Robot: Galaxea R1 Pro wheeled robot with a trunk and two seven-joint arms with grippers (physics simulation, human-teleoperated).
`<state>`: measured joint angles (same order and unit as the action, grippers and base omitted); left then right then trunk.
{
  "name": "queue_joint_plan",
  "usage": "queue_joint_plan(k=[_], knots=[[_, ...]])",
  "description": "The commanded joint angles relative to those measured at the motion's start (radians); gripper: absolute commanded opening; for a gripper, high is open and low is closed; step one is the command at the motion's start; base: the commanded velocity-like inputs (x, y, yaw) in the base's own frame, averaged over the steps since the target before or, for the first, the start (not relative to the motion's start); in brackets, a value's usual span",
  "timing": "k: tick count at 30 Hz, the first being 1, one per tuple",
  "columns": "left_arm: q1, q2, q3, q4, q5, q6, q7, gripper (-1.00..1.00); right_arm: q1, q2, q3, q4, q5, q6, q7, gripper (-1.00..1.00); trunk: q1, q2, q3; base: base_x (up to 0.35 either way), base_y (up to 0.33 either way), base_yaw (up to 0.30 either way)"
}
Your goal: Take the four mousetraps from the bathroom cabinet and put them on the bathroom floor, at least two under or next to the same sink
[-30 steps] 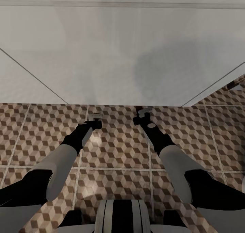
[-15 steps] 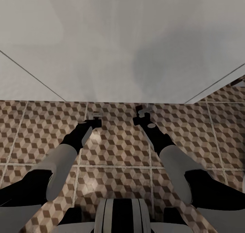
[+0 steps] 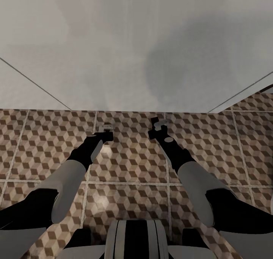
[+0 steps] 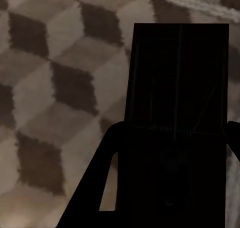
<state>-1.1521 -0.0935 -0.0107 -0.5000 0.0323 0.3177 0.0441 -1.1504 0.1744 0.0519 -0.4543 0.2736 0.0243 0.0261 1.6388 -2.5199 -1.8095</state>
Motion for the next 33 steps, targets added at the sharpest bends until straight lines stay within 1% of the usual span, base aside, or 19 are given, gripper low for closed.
queue_joint_plan(k=[1, 6, 11, 14, 22, 33], knots=[[0.0, 0.0, -0.002, -0.01, 0.0, 0.006, 0.006, -1.0, 0.0, 0.0, -0.001, -0.001, 0.01, 0.002, 0.003, -1.0, 0.0, 0.0, 0.0, 0.0, 0.0, 0.0], [0.0, 0.0, -0.002, -0.052, 0.0, 0.006, 0.005, -1.0, 0.0, 0.0, -0.001, 0.001, 0.01, 0.002, 0.003, -1.0, 0.0, 0.0, 0.0, 0.0, 0.0, 0.0], [0.0, 0.0, -0.002, -0.074, 0.0, 0.006, 0.005, -1.0, 0.0, 0.0, -0.001, 0.003, 0.01, 0.001, 0.003, -1.0, 0.0, 0.0, 0.0, 0.0, 0.0, 0.0], [0.0, 0.0, -0.002, -0.076, 0.0, 0.006, 0.003, -1.0, 0.0, 0.0, -0.001, 0.003, 0.01, -0.002, 0.003, -1.0, 0.0, 0.0, 0.0, 0.0, 0.0, 0.0], [0.001, 0.001, -0.003, -0.077, -0.002, 0.006, -0.037, -1.0, 0.0, 0.0, 0.0, 0.003, 0.011, -0.009, 0.003, -1.0, 0.0, 0.0, 0.0, 0.0, 0.0, 0.0], [0.01, 0.003, -0.003, -0.076, -0.003, 0.005, -0.044, -1.0, 0.0, 0.0, 0.005, 0.003, 0.012, -0.009, 0.003, -1.0, 0.0, 0.0, 0.0, 0.0, 0.0, 0.0]])
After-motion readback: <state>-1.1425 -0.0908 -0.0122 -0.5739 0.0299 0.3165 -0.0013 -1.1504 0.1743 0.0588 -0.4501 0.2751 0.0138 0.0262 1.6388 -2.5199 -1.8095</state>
